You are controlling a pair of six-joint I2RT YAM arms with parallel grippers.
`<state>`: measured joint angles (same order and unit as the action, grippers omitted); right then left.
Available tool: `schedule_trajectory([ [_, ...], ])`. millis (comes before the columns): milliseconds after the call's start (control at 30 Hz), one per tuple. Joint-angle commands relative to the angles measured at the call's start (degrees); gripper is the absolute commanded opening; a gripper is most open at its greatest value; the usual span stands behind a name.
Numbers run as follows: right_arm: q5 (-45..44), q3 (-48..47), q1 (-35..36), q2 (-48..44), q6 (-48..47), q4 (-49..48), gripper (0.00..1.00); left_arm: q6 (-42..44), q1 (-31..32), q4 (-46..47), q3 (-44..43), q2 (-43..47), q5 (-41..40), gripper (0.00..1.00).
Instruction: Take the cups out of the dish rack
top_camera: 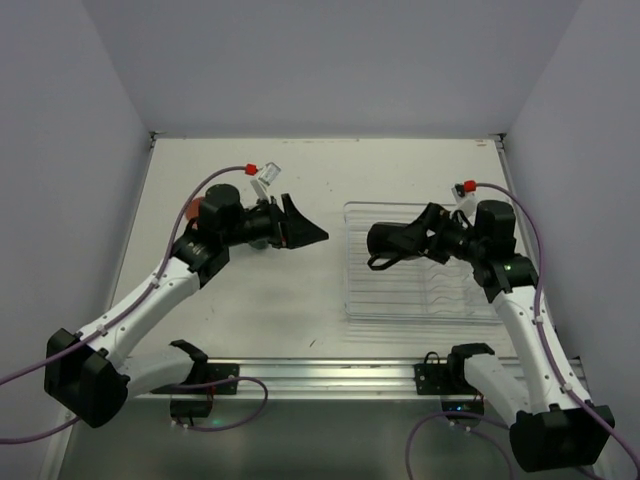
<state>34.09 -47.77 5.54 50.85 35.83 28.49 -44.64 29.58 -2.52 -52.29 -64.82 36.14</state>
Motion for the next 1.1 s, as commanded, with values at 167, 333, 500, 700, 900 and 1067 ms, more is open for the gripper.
schedule_trajectory([
  [167,7.22,0.13,-0.27,-2.33,2.57,-15.12,0.00,-21.97,-0.23,19.83,9.31,1.80,9.13,0.84],
  [333,9.24,3.20,-0.27,-3.65,6.00,-23.38,0.00,-36.70,0.65,38.97,18.44,2.24,8.51,0.85],
  [500,9.68,5.75,-0.27,-5.76,7.32,-31.03,0.00,-45.15,5.83,47.76,20.73,-2.14,6.40,0.83],
  [700,9.86,6.28,-0.27,-8.31,7.50,-33.85,0.00,-46.85,10.40,49.72,18.81,-5.93,1.74,0.79],
  [900,11.17,6.90,-0.27,-10.51,9.25,-37.80,0.00,-47.46,12.34,50.42,16.35,-8.83,0.60,0.77],
  [1067,12.67,7.16,-0.27,-10.16,11.18,-40.17,0.00,-49.40,14.01,54.19,15.21,-10.94,-0.19,0.73],
])
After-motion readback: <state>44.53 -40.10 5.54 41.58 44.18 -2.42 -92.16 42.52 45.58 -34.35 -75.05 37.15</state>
